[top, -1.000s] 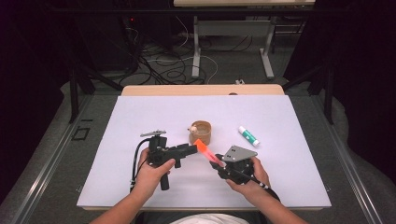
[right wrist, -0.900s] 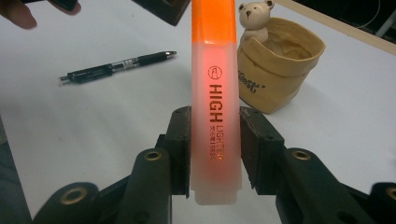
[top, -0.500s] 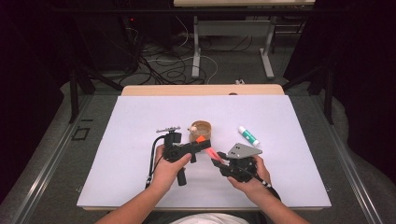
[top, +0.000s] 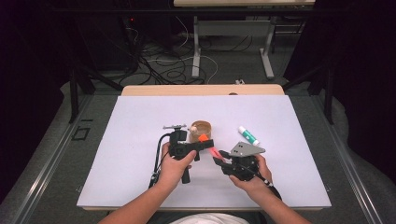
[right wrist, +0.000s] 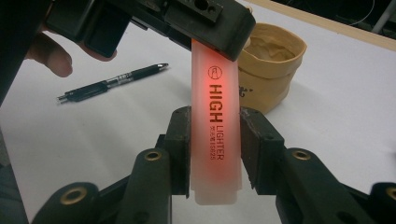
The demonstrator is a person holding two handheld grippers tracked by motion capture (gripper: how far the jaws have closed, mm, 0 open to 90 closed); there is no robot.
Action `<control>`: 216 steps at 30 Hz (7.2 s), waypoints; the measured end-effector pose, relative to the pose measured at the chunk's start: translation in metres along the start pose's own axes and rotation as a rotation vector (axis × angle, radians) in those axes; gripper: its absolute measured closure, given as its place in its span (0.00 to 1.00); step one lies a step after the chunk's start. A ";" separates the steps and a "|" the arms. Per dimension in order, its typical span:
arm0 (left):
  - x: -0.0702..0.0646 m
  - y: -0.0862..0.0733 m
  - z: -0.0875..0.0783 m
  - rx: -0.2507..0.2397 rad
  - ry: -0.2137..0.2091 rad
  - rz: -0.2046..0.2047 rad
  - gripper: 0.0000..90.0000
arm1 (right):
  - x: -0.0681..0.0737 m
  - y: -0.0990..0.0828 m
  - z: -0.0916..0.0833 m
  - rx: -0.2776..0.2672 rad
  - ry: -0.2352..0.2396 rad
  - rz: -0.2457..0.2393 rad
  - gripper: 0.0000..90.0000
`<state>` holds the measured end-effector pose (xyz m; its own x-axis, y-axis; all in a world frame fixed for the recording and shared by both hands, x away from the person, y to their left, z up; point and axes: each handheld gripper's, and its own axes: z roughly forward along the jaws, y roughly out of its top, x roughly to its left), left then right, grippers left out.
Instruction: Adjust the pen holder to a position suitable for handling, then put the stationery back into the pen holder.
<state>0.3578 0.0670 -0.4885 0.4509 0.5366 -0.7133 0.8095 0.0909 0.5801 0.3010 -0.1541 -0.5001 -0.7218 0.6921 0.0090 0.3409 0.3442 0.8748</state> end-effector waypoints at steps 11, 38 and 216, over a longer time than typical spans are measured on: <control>0.002 0.001 0.001 0.002 -0.027 -0.007 0.81 | -0.001 0.000 -0.001 0.004 0.002 0.011 0.73; -0.004 0.044 -0.017 -0.085 0.108 0.180 0.82 | -0.011 -0.006 0.004 0.017 0.015 0.020 0.51; 0.058 0.027 -0.083 -0.080 0.330 0.435 0.18 | -0.124 0.032 0.026 0.446 -0.162 0.005 0.39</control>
<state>0.3746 0.1701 -0.4821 0.5849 0.7724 -0.2476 0.5380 -0.1410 0.8311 0.4169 -0.2123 -0.4856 -0.6280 0.7725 -0.0941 0.5954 0.5548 0.5811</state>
